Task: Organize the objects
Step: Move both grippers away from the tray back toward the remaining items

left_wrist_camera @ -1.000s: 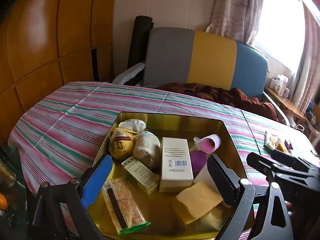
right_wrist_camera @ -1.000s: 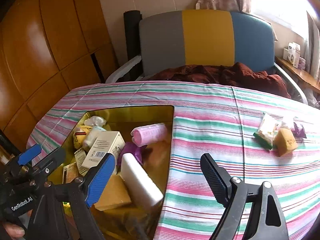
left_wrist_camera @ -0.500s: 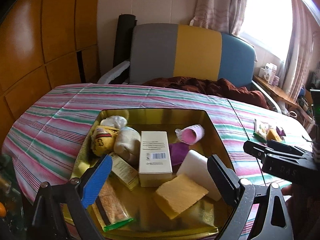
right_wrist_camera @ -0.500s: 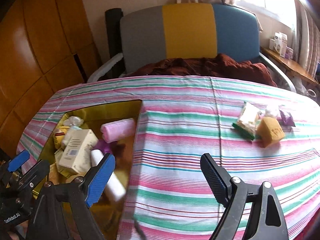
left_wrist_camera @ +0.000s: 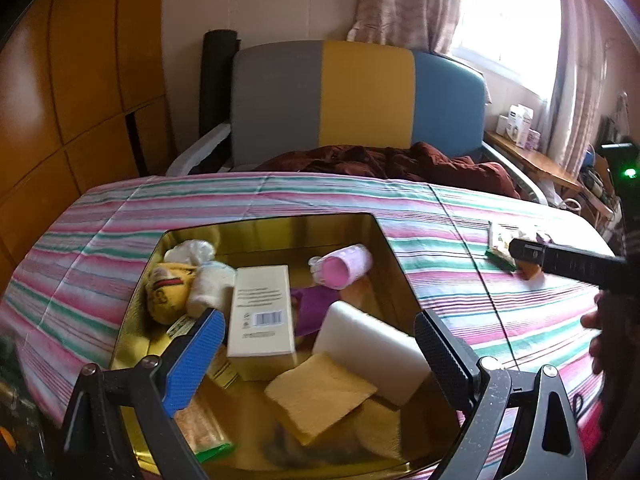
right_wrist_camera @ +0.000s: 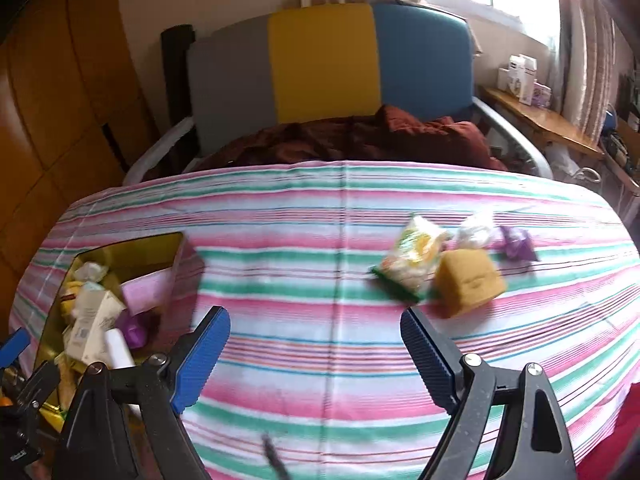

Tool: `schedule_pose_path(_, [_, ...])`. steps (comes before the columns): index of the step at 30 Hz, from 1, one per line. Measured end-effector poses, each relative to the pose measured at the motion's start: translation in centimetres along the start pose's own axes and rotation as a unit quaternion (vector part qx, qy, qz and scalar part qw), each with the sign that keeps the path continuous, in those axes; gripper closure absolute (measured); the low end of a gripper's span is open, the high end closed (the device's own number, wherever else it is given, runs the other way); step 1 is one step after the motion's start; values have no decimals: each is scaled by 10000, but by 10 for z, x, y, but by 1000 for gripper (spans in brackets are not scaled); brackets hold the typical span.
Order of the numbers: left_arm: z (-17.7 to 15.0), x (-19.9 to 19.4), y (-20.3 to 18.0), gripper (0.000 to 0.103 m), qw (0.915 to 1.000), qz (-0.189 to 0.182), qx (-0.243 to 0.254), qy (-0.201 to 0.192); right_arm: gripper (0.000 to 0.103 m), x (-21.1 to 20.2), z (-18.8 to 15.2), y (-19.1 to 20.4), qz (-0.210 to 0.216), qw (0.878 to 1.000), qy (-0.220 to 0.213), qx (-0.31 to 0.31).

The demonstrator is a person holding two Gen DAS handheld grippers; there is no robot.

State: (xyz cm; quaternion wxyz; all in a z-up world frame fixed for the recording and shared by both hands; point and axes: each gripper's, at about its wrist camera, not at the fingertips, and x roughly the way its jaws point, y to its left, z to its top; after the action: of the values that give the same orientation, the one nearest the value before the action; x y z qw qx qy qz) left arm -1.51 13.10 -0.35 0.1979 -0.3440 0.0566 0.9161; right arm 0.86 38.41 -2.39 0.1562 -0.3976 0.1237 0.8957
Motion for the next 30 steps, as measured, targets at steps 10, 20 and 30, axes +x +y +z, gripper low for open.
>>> schedule_pose_path(10, [12,5,-33,7,9990,-184,398,13,14,10,26,-59,-583,9982,19,-136])
schedule_pose_path(20, [22,16,-70,7,9959,-377,823,76,14,46,44,-113,-654,9977,108,-125])
schedule_pose_path(30, [29,36,-102,7,9924,-581,1050,261,13,84,41,-163,-283,9961,542,637])
